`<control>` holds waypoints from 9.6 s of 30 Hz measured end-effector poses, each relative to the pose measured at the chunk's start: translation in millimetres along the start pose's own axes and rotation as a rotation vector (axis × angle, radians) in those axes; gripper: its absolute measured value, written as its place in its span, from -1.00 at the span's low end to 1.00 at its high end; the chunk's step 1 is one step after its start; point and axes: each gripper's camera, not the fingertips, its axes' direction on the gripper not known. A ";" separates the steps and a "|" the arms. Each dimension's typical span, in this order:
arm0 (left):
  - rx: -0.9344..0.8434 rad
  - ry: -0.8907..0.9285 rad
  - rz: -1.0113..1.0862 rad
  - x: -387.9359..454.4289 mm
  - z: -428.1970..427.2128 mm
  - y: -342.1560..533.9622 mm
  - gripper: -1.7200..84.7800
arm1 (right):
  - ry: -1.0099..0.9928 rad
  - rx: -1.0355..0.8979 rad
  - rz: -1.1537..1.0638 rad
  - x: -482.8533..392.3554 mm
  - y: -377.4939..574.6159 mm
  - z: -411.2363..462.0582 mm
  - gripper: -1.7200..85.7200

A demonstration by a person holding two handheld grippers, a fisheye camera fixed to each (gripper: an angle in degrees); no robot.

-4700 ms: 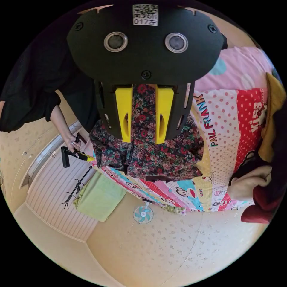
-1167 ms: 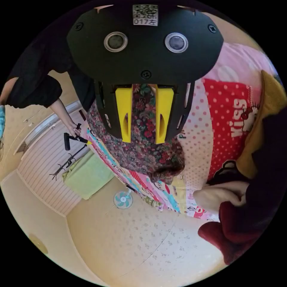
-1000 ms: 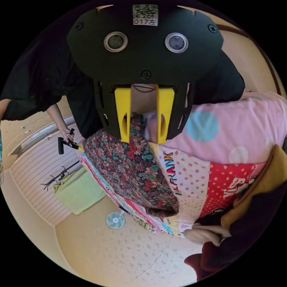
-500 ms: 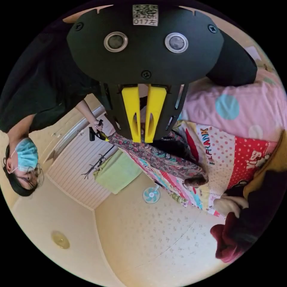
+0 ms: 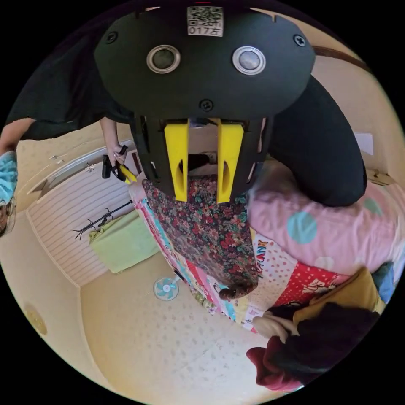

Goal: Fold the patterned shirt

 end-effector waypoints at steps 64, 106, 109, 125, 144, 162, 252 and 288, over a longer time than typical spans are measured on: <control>0.181 -0.126 0.145 -104.5 138.8 -215.8 -0.66 | 0.547 0.043 -0.429 -205.5 -209.9 210.0 -0.65; -0.303 -0.092 0.728 93.6 561.6 198.3 -0.89 | 0.175 0.998 0.339 84.3 66.0 -57.2 -0.80; -0.342 -0.126 0.655 67.9 579.6 224.3 -0.86 | 0.179 0.948 0.249 76.5 55.7 -58.2 -0.77; -0.023 -0.262 0.576 -93.0 342.5 194.7 -0.72 | 0.269 0.108 -0.023 18.6 -17.7 2.5 -0.79; -0.382 -0.202 0.429 -183.0 386.2 162.5 -0.80 | 0.485 0.444 -0.399 -173.0 -52.1 50.6 -0.87; -0.302 -0.106 0.526 -168.9 394.3 9.5 -0.80 | 0.632 0.160 -0.181 -30.7 -85.7 169.8 -0.95; -0.270 -0.054 0.841 -51.3 260.1 139.3 -0.98 | 0.771 -0.174 -0.470 -43.3 -253.3 197.7 -0.95; 0.154 -0.026 0.317 -147.0 249.8 104.1 -0.72 | 0.215 -0.068 -0.451 -53.7 -174.7 228.6 -0.74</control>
